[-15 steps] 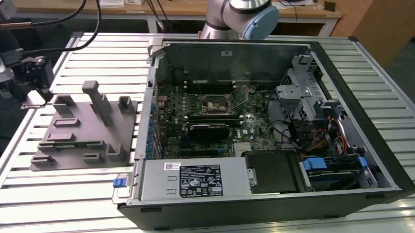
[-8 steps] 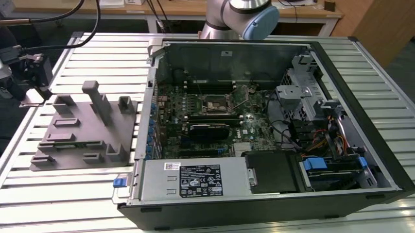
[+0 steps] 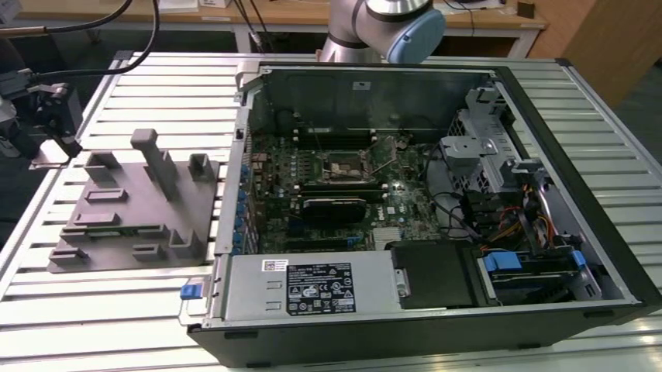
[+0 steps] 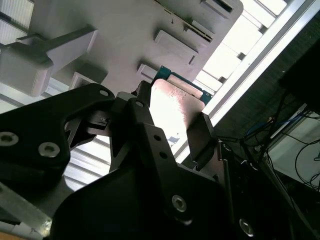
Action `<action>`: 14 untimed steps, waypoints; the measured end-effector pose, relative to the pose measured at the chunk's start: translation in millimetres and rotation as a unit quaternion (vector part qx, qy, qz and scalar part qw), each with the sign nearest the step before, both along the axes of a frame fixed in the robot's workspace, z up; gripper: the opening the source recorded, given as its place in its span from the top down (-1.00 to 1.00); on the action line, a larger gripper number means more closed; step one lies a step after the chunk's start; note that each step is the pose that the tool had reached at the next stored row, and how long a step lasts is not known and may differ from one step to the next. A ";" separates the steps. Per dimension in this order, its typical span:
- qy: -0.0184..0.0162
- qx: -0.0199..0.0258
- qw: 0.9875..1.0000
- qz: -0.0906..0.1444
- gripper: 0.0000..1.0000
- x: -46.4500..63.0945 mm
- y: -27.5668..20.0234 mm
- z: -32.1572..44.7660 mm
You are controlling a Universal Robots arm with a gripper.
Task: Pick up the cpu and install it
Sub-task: 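Pick up the cpu and move it towards the insertion slot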
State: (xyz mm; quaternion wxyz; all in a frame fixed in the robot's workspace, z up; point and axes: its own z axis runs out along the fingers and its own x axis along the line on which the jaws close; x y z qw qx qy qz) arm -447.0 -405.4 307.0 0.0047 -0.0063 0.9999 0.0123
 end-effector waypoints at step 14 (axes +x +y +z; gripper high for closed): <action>0.000 0.000 1.000 0.000 -0.07 0.0 0.0 3.2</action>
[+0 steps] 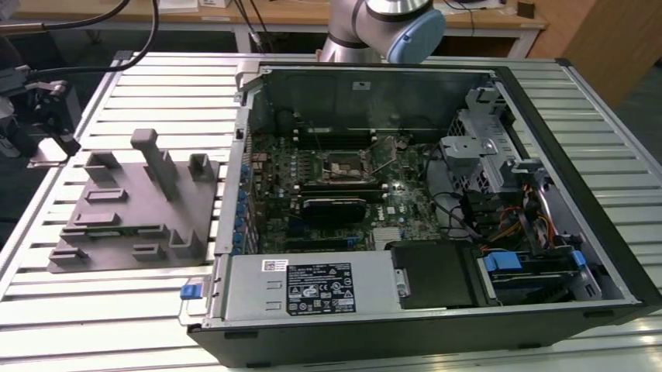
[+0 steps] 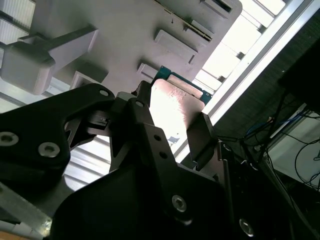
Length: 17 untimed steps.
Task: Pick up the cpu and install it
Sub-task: 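Pick up the cpu and move it towards the insertion slot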
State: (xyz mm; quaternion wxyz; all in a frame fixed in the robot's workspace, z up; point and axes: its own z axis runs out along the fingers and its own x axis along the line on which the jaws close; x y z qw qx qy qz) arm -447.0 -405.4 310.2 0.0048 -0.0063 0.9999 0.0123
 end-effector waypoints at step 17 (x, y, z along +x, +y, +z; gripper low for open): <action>0.000 0.000 1.000 0.000 -0.07 0.0 0.0 4.1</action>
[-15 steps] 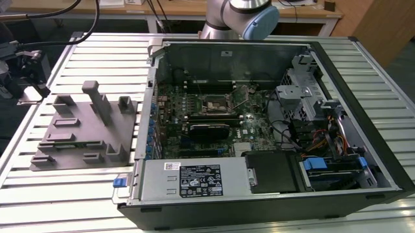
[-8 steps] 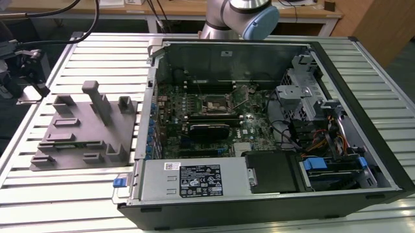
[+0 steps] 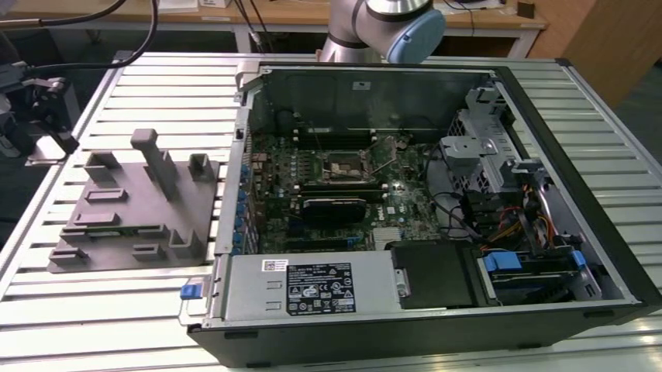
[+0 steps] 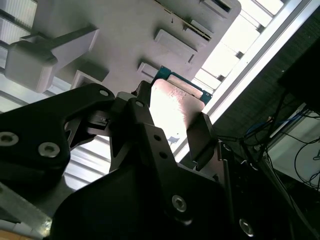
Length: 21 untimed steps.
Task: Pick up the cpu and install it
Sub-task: 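Pick up the cpu and move it towards the insertion slot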
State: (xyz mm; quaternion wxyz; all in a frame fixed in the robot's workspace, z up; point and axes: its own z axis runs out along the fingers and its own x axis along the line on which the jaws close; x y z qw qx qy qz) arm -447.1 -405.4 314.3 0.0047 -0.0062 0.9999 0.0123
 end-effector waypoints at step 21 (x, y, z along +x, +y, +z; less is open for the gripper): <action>0.000 0.000 1.000 0.000 -0.07 0.0 0.0 6.4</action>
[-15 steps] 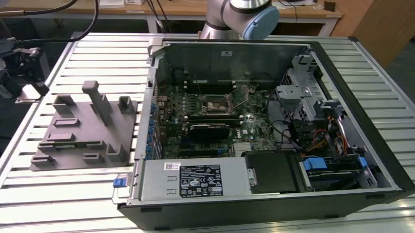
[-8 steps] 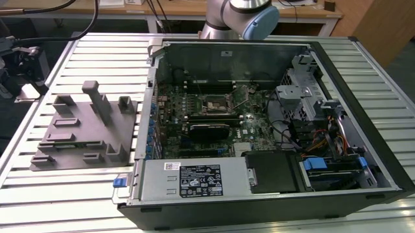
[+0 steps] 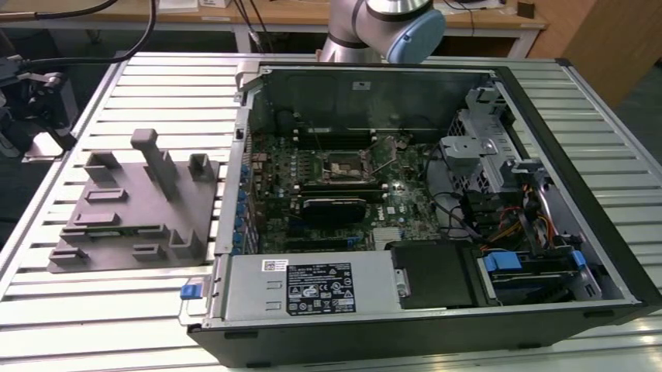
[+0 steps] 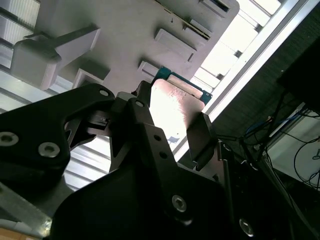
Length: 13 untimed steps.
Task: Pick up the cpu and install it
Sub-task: 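Pick up the cpu and move it towards the insertion slot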
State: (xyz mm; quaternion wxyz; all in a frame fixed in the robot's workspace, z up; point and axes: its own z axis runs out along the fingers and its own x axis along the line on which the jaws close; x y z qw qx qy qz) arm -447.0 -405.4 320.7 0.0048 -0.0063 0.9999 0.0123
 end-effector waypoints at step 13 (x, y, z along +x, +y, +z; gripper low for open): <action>0.000 0.000 1.000 0.000 -0.07 0.0 0.1 7.9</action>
